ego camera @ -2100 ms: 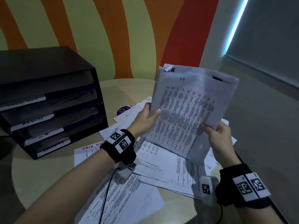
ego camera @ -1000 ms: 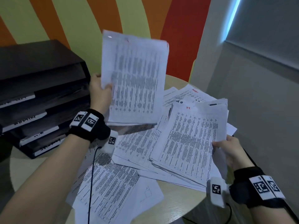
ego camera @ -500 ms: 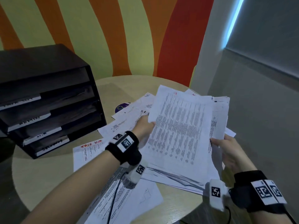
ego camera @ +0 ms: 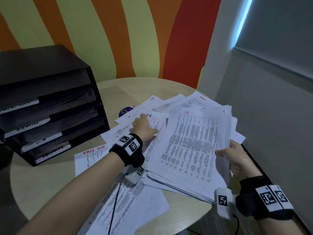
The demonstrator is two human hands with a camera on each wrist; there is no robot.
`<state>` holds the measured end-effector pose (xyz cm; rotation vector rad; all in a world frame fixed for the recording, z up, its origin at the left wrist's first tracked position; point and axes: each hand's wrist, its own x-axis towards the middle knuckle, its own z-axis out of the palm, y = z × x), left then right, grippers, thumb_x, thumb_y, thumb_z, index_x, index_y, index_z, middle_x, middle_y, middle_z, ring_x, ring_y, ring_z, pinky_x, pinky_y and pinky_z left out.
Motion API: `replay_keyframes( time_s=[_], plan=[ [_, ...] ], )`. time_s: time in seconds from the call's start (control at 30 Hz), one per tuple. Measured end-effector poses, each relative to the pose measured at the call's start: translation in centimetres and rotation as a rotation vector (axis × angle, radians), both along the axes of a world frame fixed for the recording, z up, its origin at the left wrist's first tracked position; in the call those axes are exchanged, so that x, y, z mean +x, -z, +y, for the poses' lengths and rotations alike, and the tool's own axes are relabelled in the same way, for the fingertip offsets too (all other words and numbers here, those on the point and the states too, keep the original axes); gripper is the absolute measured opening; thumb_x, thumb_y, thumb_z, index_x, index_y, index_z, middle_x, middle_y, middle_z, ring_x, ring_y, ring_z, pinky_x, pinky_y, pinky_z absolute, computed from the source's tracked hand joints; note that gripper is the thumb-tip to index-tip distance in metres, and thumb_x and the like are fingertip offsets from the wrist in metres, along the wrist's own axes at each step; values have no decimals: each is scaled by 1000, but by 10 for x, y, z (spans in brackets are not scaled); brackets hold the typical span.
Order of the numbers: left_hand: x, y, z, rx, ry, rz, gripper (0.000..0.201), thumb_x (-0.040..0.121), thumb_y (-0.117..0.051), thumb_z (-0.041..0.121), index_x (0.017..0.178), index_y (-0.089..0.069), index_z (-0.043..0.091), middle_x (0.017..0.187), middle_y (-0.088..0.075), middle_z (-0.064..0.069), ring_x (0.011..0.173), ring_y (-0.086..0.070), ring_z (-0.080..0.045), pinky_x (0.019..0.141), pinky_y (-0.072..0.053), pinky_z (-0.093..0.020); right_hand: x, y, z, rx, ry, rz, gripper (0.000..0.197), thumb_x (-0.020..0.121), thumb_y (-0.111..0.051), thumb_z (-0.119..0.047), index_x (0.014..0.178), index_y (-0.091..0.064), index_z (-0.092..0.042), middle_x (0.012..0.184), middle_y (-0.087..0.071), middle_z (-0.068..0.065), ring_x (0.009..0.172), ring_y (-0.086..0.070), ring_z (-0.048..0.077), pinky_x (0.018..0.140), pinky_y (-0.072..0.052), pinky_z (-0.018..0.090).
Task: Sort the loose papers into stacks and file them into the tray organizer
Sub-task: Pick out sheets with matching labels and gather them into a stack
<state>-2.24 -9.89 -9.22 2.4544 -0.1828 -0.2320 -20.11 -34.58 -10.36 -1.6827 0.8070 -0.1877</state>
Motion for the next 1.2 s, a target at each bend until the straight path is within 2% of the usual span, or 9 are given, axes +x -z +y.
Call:
replay_keyframes(
  time_s=[0.13, 0.4, 0.5, 0.6, 0.67, 0.8, 0.97, 1.1, 1.2],
  plan=[
    [22, 1, 33, 354, -49, 122, 123, 68, -84, 48, 148, -6, -5, 148, -27, -26, 138, -26, -40, 110, -30, -51, 1, 6, -1, -5, 16, 12, 43, 85, -56, 13, 124, -55, -4, 114, -62, 18, 105, -57, 37, 87, -50, 46],
    [24, 7, 38, 392, -49, 16, 57, 71, -81, 34, 112, -51, 8, 113, -60, -10, 116, -51, -31, 101, -30, -52, 1, 7, 1, -1, 31, 10, 41, 84, -56, 13, 122, -57, -3, 114, -63, 18, 105, -58, 38, 85, -49, 45],
    [25, 5, 43, 210, -39, -57, 25, 83, -69, 26, 100, -57, 12, 107, -66, -9, 108, -57, -32, 98, -38, -44, 0, 7, 0, -17, 32, 14, 39, 84, -56, 13, 119, -58, -3, 112, -63, 19, 103, -58, 38, 84, -50, 45],
    [25, -5, 48, -144, -91, -160, 4, 88, -59, 10, 92, -58, 9, 87, -57, -8, 86, -58, -34, 67, -41, -31, 0, 7, -1, -23, 29, 10, 38, 84, -56, 12, 118, -58, -4, 112, -63, 18, 103, -58, 38, 85, -50, 45],
    [26, -22, 53, -237, -155, -269, 17, 90, -54, 4, 74, -50, 10, 70, -47, -7, 71, -49, -31, 56, -35, -31, 0, 7, -2, -16, 28, 6, 40, 84, -56, 12, 121, -57, -4, 114, -63, 17, 105, -57, 38, 87, -49, 47],
    [34, -74, 74, -490, -189, -483, 10, 91, -52, 5, 87, -58, -2, 70, -52, -12, 61, -49, -29, 55, -34, -31, 1, 9, -3, -9, 27, 8, 42, 83, -58, 11, 123, -56, -5, 116, -62, 17, 108, -57, 39, 93, -49, 51],
    [39, -118, 98, -991, -252, -518, 12, 82, -58, 12, 88, -69, 14, 91, -71, -2, 81, -68, -20, 69, -53, -34, 1, 8, -1, -2, 30, -3, 41, 81, -58, 10, 119, -57, -7, 115, -61, 20, 107, -56, 41, 91, -48, 54],
    [27, -116, 82, -899, -130, -294, 15, 88, -62, 5, 103, -67, 6, 102, -69, -9, 96, -68, -26, 87, -54, -43, 1, 0, 6, 36, 52, -76, 36, 82, -55, 14, 115, -58, 0, 114, -62, 26, 102, -58, 40, 81, -48, 45],
    [1, -93, 51, -726, -42, -92, 13, 94, -57, 5, 103, -63, 11, 95, -66, -6, 86, -65, -21, 70, -52, -26, -2, -17, 17, 61, 48, -153, 26, 85, -50, 15, 107, -57, 5, 83, -64, 19, 66, -64, 25, 63, -52, 31]
  ],
)
